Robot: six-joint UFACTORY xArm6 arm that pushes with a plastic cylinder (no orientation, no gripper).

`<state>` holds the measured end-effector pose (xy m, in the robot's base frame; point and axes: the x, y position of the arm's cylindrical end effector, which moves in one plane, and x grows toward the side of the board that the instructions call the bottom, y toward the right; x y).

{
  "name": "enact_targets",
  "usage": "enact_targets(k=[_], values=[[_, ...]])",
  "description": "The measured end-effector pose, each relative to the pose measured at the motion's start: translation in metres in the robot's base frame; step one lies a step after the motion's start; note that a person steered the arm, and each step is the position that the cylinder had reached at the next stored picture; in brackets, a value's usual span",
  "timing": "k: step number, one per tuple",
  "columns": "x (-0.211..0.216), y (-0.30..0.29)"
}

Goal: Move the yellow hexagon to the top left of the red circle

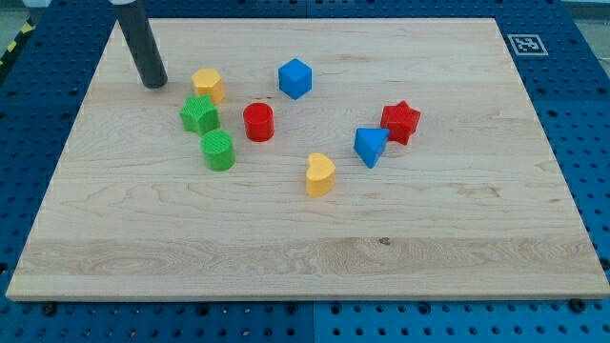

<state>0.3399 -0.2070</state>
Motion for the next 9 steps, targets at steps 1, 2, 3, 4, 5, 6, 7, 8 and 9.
enact_targets(k=[1,2,3,4,5,6,7,8,9], values=[[0.003,0.002],[0.003,0.006],[0.003,0.031],[0.003,0.051],[0.003,0.057],[0.003,0.057],[0.003,0.059],[0.003,0.064],[0.003,0.065]])
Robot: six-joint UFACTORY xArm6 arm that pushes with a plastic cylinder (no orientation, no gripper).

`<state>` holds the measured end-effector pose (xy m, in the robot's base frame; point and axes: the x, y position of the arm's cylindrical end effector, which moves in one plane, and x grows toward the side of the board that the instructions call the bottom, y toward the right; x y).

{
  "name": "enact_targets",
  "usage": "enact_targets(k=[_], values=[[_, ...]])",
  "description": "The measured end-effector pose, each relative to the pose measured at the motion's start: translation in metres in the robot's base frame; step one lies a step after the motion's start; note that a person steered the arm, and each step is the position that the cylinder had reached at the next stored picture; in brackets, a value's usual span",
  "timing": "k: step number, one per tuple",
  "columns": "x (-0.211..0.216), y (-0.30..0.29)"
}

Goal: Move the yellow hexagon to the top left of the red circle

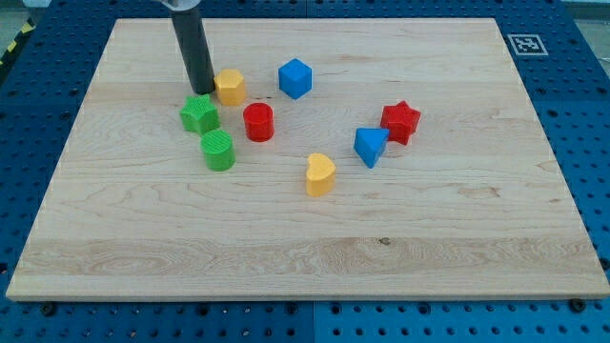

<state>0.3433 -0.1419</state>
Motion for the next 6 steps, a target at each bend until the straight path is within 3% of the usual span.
enact_targets(k=[2,4,6], values=[[-0.001,0.008],[-0.097,0.026],[-0.094,0.192]])
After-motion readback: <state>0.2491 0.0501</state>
